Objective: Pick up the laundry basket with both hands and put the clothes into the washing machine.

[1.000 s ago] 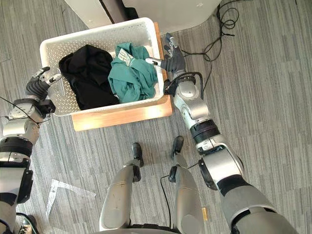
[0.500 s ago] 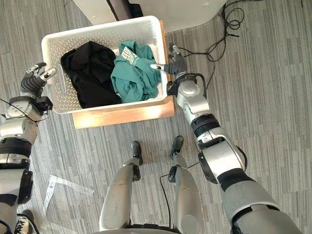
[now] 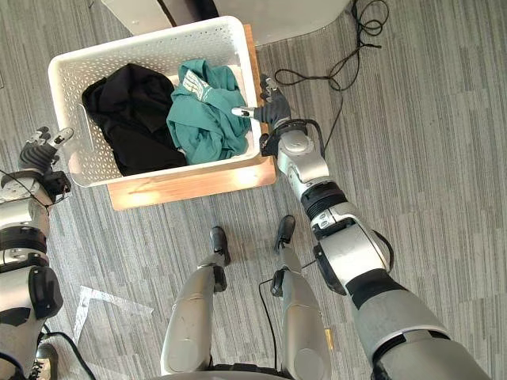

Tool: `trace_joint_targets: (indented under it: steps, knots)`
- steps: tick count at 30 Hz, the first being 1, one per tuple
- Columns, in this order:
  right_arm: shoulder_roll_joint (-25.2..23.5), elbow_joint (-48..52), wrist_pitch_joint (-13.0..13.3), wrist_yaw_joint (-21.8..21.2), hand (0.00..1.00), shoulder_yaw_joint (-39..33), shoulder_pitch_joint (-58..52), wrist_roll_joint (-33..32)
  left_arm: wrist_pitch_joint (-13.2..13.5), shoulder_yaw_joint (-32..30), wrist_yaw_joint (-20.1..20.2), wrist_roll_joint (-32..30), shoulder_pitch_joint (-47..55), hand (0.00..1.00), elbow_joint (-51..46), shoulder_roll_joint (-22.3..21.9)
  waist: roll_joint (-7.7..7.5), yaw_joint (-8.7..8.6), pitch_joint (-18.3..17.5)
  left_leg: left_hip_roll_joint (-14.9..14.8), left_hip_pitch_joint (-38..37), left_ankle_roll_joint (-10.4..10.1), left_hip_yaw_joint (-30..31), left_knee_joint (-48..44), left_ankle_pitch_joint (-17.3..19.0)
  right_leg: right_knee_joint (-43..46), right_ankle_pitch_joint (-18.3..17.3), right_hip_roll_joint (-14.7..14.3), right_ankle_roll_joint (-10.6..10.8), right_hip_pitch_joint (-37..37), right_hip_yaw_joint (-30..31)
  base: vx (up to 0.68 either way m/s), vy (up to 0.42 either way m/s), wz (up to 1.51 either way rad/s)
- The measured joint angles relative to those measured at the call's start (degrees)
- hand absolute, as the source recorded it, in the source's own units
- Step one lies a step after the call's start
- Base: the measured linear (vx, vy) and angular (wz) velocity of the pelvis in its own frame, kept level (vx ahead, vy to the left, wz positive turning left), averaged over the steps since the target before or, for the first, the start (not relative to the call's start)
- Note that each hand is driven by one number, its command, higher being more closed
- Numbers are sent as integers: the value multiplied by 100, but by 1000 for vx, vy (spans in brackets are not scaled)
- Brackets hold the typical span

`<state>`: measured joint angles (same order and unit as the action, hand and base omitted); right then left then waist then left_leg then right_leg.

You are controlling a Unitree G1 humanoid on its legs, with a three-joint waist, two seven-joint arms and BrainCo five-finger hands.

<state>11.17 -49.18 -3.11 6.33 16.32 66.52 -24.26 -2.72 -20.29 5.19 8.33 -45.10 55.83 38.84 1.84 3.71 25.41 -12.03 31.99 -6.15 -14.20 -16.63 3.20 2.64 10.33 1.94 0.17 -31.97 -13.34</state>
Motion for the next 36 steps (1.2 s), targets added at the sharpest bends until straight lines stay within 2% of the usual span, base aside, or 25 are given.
trace_joint_targets:
  steps: [2,5,7,10,14,23,26,28,36]
  knots:
    - [47,0,-4,-44,0,15,110,0,15,108,44,11,-34,0,8,1,-2,-4,-1,-1,92,1,1,-36,-1,-18,12,0,9,-57,4,5,-8,2]
    - [149,0,-4,-124,0,93,300,0,97,673,120,187,-161,0,20,26,-3,0,-2,-32,237,20,30,-81,-13,-91,131,-28,107,-137,-3,4,-6,2]
    - [244,0,-3,-152,0,271,364,2,107,868,111,236,-204,0,21,44,-4,-27,-2,-38,298,21,52,-139,-13,-107,153,-29,87,-147,-1,7,0,2]
    - [287,0,-4,-159,0,402,385,8,198,950,117,236,-189,0,21,203,-7,-28,-2,-79,315,21,64,-148,-13,-115,192,-70,84,-152,10,15,-10,-1]
    - [273,0,-3,-179,0,678,566,13,212,959,113,225,-63,0,24,397,-19,-129,-7,-123,356,21,12,-161,-13,-185,240,-116,129,-182,107,21,-25,-7]
    - [285,0,-1,-257,0,668,936,0,204,821,-52,179,-129,0,50,444,-99,-258,-9,-227,468,21,-15,-261,-10,-187,248,-215,120,-288,236,12,-27,-6]
    - [314,0,0,-259,0,656,1077,0,198,699,-65,159,-317,0,100,443,-109,-272,-6,-238,615,23,-6,-354,-9,-187,250,-216,118,-387,244,0,0,0]
    - [310,-15,-7,-280,0,660,1081,13,196,675,-68,156,-448,0,101,443,-146,-264,13,-266,652,23,-7,-393,-9,-188,313,-238,38,-418,243,-5,-7,-2]
    - [257,-450,-104,-441,0,727,1087,215,199,723,-160,157,-794,0,102,440,-202,-253,3,-307,818,4,102,-435,-23,-325,314,-290,37,-424,215,0,-15,3]
